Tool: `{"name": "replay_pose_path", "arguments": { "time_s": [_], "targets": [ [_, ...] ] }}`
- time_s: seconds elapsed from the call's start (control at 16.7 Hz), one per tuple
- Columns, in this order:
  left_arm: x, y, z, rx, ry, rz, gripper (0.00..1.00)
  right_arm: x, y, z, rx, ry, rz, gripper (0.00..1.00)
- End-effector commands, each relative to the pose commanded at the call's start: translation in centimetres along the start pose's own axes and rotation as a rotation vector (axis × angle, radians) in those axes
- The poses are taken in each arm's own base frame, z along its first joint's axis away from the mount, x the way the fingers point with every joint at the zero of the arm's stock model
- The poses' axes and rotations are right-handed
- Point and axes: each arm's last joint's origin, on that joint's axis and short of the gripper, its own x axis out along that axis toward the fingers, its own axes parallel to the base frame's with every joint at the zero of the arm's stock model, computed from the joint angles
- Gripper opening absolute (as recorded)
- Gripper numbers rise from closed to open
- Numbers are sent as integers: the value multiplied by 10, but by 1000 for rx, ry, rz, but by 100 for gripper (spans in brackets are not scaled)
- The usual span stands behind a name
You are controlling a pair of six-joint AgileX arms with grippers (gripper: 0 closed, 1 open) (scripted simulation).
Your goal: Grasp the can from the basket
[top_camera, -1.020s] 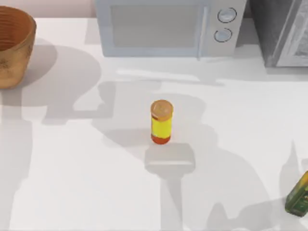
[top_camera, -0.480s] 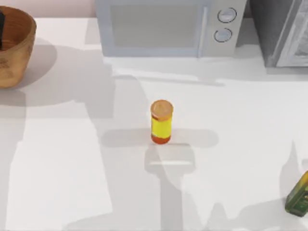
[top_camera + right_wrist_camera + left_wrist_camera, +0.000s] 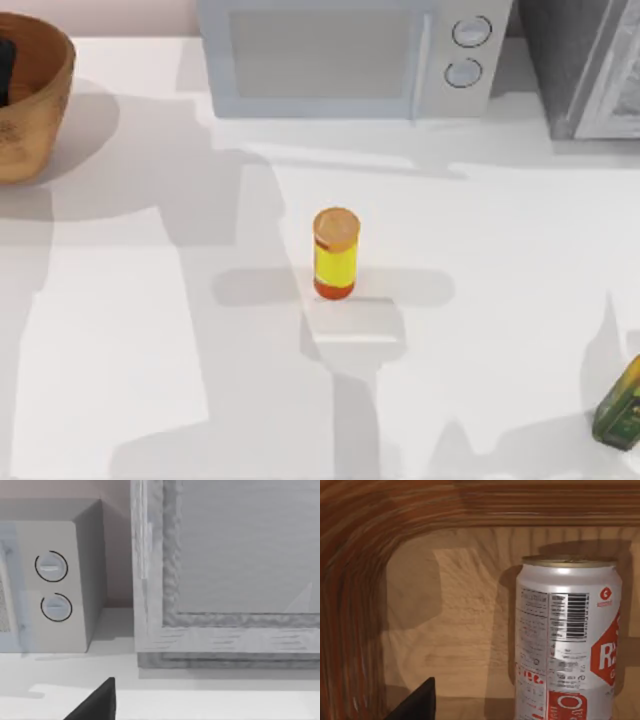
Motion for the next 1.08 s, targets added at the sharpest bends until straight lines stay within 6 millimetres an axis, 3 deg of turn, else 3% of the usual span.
{"name": "replay_pose_path", "arguments": {
  "time_s": [0.18, 0.54, 0.78, 1.08],
  "targets": [
    [10, 1, 1, -4, -2, 1, 100, 0, 0, 0, 0, 0, 0, 100],
    [57, 2, 0, -4, -3, 1, 100, 0, 0, 0, 0, 0, 0, 100],
    [58, 2, 0, -4, -3, 1, 100, 0, 0, 0, 0, 0, 0, 100],
    [58, 2, 0, -4, -3, 1, 62, 0, 0, 0, 0, 0, 0, 100]
  ]
}}
